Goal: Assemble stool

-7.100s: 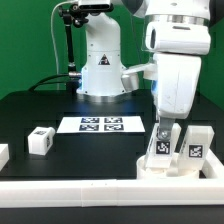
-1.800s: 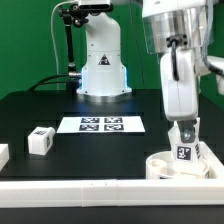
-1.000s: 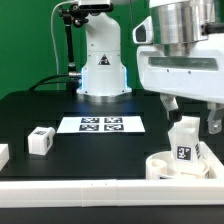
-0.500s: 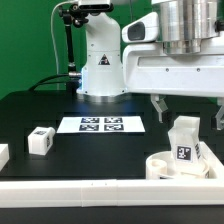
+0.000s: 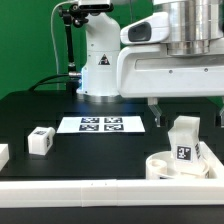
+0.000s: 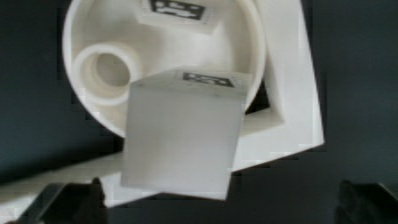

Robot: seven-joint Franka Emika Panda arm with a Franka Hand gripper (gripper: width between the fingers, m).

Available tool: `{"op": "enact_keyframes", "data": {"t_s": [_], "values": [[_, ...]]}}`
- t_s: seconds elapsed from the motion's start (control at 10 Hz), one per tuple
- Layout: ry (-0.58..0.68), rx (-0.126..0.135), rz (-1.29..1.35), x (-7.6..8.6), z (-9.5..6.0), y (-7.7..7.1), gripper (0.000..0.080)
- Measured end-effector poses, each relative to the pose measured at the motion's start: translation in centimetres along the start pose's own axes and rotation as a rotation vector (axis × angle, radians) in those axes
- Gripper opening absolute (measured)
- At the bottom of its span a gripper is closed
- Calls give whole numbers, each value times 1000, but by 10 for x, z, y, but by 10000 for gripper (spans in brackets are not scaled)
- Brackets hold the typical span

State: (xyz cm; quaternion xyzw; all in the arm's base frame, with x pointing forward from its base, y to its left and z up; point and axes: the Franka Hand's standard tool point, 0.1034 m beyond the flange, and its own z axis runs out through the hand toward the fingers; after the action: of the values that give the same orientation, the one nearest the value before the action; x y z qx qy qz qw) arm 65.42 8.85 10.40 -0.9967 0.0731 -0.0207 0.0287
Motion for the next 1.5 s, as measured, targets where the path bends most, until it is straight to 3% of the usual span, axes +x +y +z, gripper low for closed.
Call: {"op": "enact_keyframes", "data": {"t_s": [0.2,0.6,1.3,1.5], "values": [[-7,-27,-248,-2,2,-2,649],[-27,-31,-525,-4,3,2,649],[-14,-71,-1031,-4,14,9,649],[-16,-71,-1035,-5,16,7,649]]}}
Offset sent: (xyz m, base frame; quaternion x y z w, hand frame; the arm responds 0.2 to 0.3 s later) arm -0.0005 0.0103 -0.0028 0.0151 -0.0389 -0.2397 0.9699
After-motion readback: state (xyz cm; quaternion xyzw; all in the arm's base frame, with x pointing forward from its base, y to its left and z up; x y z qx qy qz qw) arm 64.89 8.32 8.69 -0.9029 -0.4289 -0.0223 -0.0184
